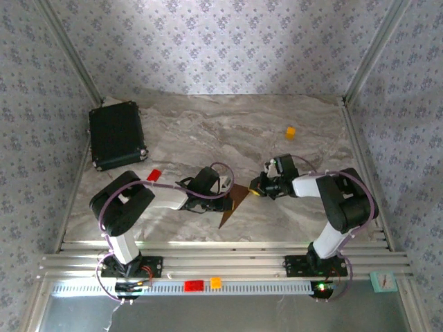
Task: Fold a paper plane with a square sheet of paper (pick it up from the middle)
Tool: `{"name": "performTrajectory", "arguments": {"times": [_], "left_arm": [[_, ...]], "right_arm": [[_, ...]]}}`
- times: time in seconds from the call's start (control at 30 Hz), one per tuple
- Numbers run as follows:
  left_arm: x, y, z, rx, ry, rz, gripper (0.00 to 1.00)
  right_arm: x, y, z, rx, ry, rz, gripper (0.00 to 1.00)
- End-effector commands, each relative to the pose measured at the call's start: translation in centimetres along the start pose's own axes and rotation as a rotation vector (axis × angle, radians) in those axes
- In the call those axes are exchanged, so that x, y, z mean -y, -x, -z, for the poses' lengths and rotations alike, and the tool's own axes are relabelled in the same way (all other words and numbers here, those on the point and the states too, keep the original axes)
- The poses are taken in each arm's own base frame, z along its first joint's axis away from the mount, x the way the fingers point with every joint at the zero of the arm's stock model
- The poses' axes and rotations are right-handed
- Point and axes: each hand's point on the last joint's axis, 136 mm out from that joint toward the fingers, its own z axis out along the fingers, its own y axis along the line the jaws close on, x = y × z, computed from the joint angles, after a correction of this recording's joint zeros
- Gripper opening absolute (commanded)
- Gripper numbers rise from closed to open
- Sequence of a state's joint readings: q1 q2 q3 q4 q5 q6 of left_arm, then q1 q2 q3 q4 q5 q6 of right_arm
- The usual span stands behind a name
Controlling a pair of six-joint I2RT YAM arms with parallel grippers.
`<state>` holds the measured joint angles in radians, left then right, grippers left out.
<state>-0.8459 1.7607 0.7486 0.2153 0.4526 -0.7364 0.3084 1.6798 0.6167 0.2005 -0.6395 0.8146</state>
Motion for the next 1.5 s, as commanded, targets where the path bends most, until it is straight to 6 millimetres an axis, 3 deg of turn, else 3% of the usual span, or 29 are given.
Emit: {"name": "performTrajectory", "arguments": {"times": [0.0, 0.2, 0.4, 0.6, 0.8, 0.93, 1.2, 1.33, 1.47], "left_arm": [[-4.2, -4.3, -0.5, -0.127, 0.128, 0.095, 0.00], [-3.9, -4.0, -0.4, -0.125, 0.129, 0.100, 0.00], [-2.5, -2.6, 0.2, -0.083, 0.105, 0.086, 0.00], [0.6, 0.0, 2.2, -0.020, 0.073, 0.030, 0.05], [2.3, 2.3, 4.8, 0.064, 0.081, -0.014, 0.17], [2.1, 3.1, 6.3, 0.118, 0.096, -0.008, 0.22], [-0.4, 3.4, 8.4, 0.175, 0.130, 0.062, 0.28], [-1.5, 3.6, 8.4, 0.164, 0.092, 0.114, 0.31], [-0.6, 4.2, 7.3, 0.095, 0.030, 0.102, 0.31]], "right_arm": [[1.8, 1.8, 0.4, 0.044, -0.039, -0.021, 0.03], [0.2, 2.9, 2.0, 0.084, -0.006, 0.012, 0.04], [-2.1, 2.5, 5.1, 0.169, -0.061, 0.124, 0.10], [-3.5, 1.6, 9.1, 0.321, -0.144, 0.240, 0.34], [-3.5, 0.8, 11.9, 0.440, -0.141, 0.254, 0.50], [-3.2, 0.5, 12.2, 0.439, -0.140, 0.255, 0.55], [-3.0, 0.4, 12.1, 0.429, -0.076, 0.202, 0.58], [-3.3, -0.6, 11.4, 0.373, -0.037, 0.216, 0.57], [-2.7, -1.7, 10.2, 0.306, -0.009, 0.183, 0.55]]}}
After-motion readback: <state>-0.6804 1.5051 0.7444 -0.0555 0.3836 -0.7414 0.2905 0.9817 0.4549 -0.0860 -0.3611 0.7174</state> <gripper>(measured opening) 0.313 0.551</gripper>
